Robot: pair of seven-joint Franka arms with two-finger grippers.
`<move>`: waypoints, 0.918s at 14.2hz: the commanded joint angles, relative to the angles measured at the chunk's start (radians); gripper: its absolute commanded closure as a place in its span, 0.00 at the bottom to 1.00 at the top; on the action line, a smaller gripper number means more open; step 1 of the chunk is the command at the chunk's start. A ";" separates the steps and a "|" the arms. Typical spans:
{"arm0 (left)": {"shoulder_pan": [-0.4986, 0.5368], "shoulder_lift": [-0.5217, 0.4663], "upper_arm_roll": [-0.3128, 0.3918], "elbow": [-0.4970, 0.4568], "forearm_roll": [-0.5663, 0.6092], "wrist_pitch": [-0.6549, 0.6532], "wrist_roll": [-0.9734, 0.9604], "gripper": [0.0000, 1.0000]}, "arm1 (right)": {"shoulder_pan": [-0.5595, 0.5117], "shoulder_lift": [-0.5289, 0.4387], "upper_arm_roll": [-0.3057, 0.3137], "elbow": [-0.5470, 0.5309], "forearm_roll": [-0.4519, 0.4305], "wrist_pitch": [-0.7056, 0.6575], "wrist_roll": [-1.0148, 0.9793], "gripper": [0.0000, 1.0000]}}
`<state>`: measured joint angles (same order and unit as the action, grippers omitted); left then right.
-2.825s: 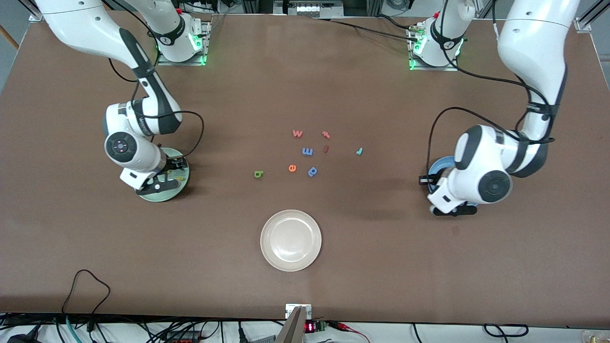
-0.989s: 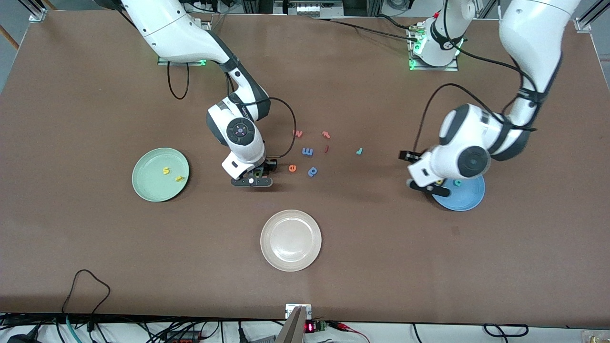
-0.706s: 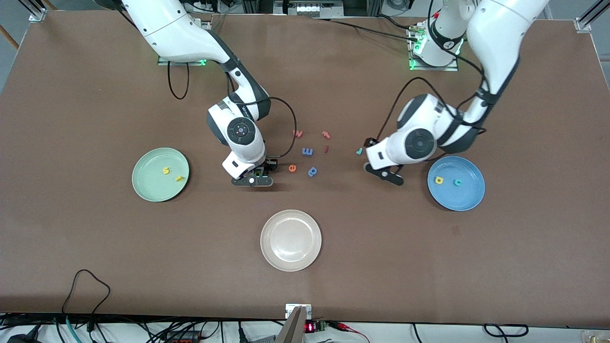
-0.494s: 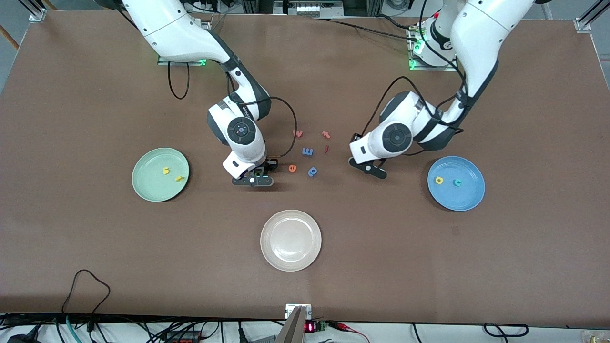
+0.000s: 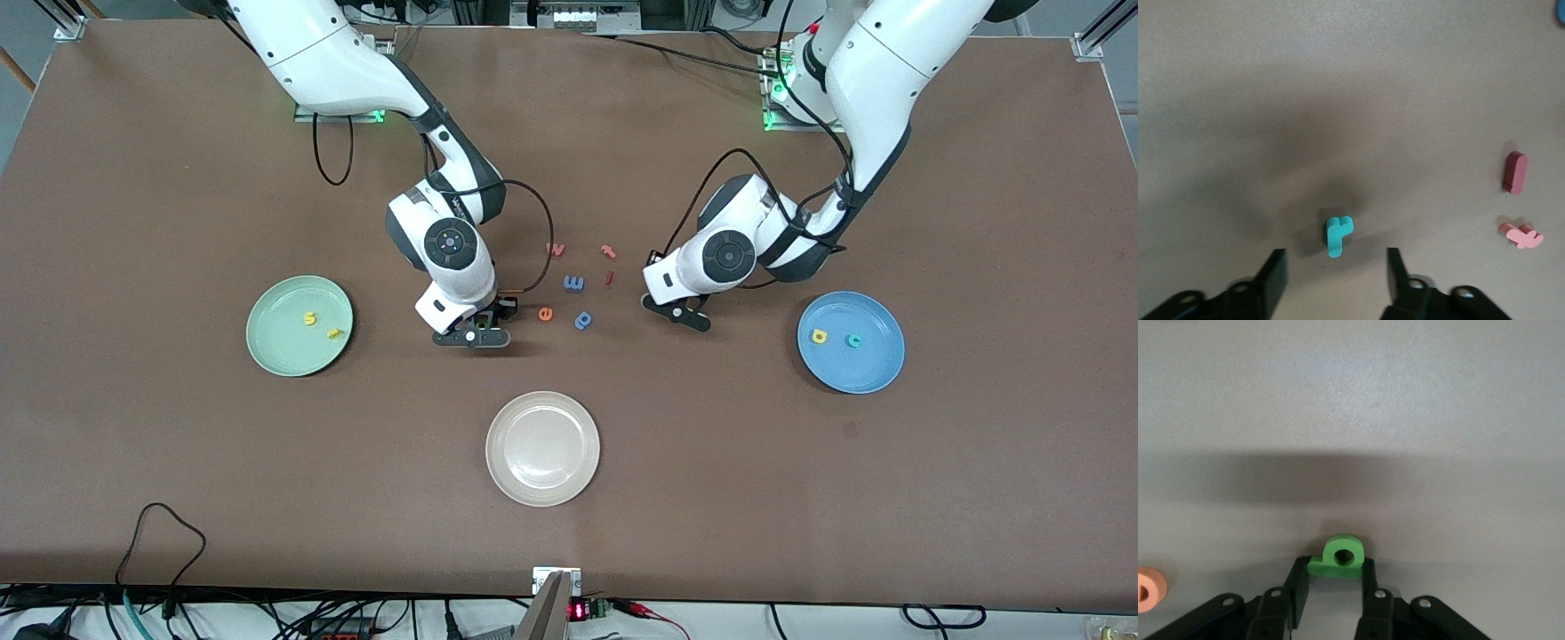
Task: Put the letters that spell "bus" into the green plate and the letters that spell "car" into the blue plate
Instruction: 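Grasp green letter with the right gripper while the left gripper reaches teal letter, then grasp teal letter with the left gripper while the right gripper drops green letter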
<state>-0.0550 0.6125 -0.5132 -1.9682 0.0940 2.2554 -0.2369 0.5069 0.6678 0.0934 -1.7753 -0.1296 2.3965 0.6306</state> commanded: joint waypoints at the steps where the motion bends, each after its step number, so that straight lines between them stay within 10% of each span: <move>1: 0.003 0.007 0.002 -0.008 0.044 0.021 -0.022 0.42 | -0.085 -0.091 -0.003 -0.007 0.007 -0.107 -0.145 0.89; 10: -0.005 0.030 0.002 -0.008 0.046 0.056 -0.076 0.63 | -0.451 -0.252 -0.007 -0.159 -0.001 -0.286 -0.604 0.84; 13: -0.009 0.038 0.002 -0.008 0.058 0.056 -0.076 0.68 | -0.542 -0.257 -0.007 -0.184 -0.001 -0.277 -0.710 0.67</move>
<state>-0.0540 0.6327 -0.5095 -1.9701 0.1181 2.2913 -0.2943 0.0182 0.4497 0.0686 -1.9181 -0.1301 2.1080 -0.0201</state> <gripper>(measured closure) 0.661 0.639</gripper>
